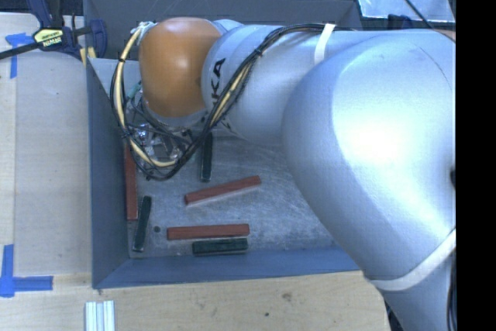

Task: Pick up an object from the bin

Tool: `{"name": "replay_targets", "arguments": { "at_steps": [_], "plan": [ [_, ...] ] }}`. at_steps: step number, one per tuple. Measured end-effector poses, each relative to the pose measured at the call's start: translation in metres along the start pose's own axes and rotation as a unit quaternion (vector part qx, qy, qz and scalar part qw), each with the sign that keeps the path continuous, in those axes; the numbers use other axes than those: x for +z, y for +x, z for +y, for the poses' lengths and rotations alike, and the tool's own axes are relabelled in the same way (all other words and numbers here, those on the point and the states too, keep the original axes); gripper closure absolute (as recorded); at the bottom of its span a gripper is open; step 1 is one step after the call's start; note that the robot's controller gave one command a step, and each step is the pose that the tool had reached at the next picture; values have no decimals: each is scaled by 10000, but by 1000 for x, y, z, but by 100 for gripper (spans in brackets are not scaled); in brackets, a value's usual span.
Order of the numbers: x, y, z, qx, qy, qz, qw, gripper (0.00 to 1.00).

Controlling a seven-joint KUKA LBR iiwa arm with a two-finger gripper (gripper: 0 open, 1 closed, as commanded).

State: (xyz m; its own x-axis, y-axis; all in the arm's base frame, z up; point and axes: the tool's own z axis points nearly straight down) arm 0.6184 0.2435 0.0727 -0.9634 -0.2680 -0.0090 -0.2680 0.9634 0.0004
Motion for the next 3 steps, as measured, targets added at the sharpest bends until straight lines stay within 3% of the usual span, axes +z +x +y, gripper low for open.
{"name": "replay_targets", "arguments": {
  "at_steps": [1,2,3],
  "plan": [
    [-53,61,-14,-309,3,22,9995,100],
    [-50,60,-14,-304,-2,35,9995,0],
    [-7,73,14,484,5,52,9988,0]
  ]
}}
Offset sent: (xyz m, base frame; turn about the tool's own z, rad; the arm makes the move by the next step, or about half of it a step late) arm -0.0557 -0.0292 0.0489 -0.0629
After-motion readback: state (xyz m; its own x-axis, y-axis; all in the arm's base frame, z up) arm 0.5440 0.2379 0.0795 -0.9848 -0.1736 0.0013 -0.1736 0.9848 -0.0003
